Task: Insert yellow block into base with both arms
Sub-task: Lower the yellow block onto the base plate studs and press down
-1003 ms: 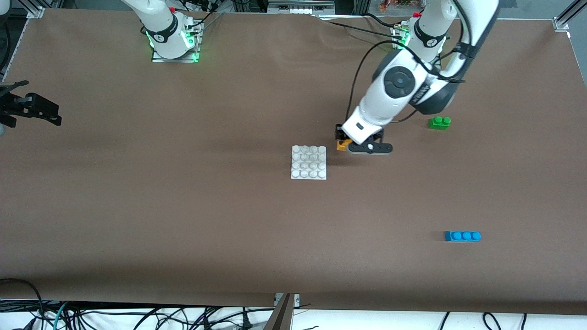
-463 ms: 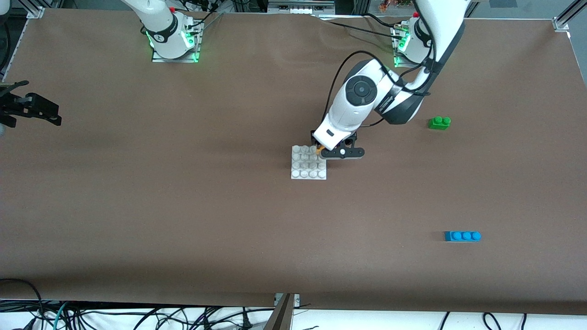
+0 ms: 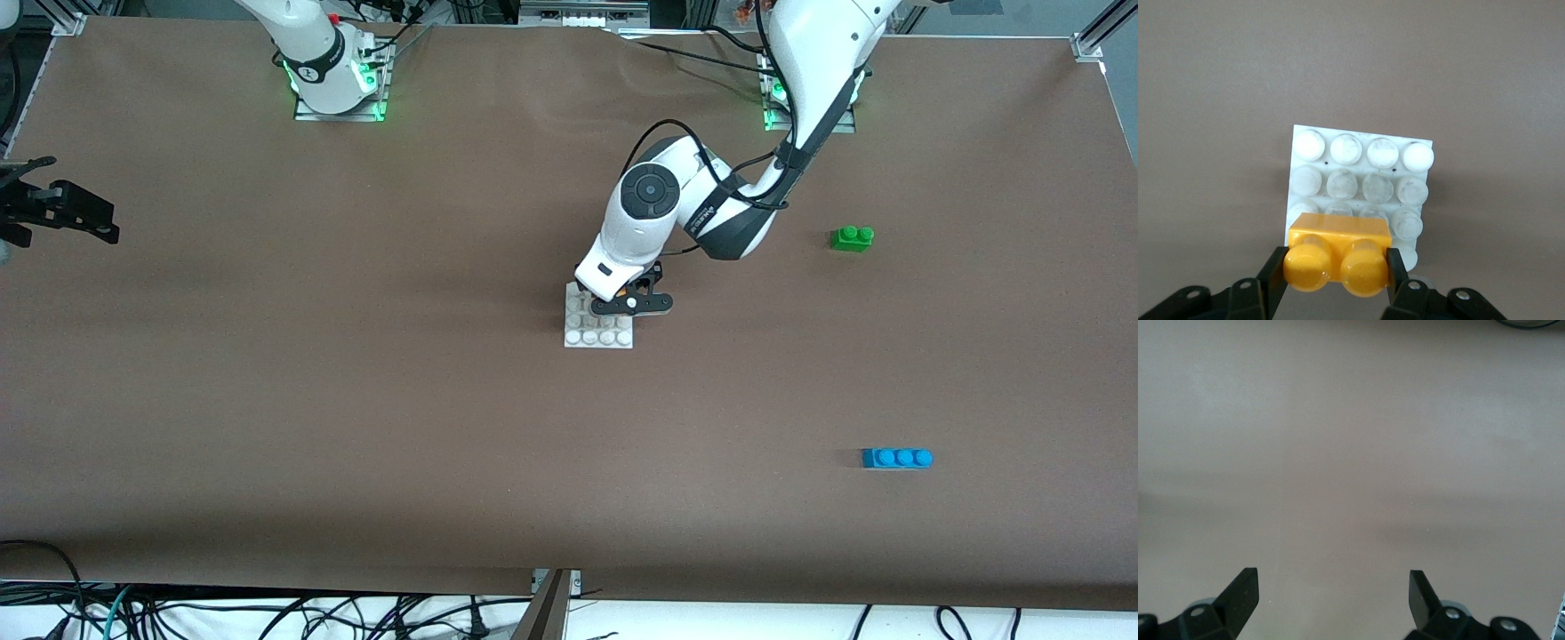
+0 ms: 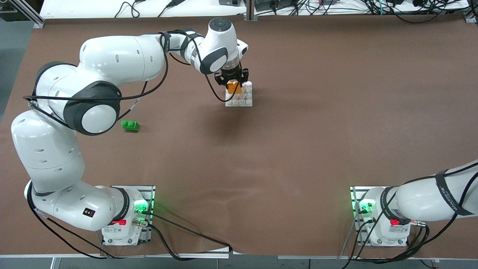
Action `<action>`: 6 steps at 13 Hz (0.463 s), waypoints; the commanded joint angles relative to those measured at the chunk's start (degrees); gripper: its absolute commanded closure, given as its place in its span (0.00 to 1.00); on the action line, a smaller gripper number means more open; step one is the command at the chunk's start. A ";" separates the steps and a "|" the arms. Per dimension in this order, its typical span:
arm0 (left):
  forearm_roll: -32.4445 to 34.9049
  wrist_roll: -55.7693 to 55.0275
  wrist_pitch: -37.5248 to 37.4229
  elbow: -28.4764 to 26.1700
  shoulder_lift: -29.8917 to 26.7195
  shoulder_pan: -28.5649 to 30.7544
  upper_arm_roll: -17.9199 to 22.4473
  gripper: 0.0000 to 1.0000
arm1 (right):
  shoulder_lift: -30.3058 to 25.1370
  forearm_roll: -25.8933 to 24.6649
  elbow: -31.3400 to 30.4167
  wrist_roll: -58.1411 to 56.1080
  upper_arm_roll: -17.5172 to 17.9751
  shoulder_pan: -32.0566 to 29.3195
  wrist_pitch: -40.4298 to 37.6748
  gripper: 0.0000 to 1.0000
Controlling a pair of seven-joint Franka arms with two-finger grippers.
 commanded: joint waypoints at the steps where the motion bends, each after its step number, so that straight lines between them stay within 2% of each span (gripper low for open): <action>1: 4.34 -4.64 -1.29 1.85 1.96 -1.99 0.72 1.00 | -0.61 -0.91 -0.79 -0.18 0.02 0.13 0.60 0.00; 6: 5.41 -5.36 -1.02 2.99 3.90 -2.60 0.72 1.00 | -0.61 -0.91 -0.79 -0.18 0.02 0.13 0.60 0.00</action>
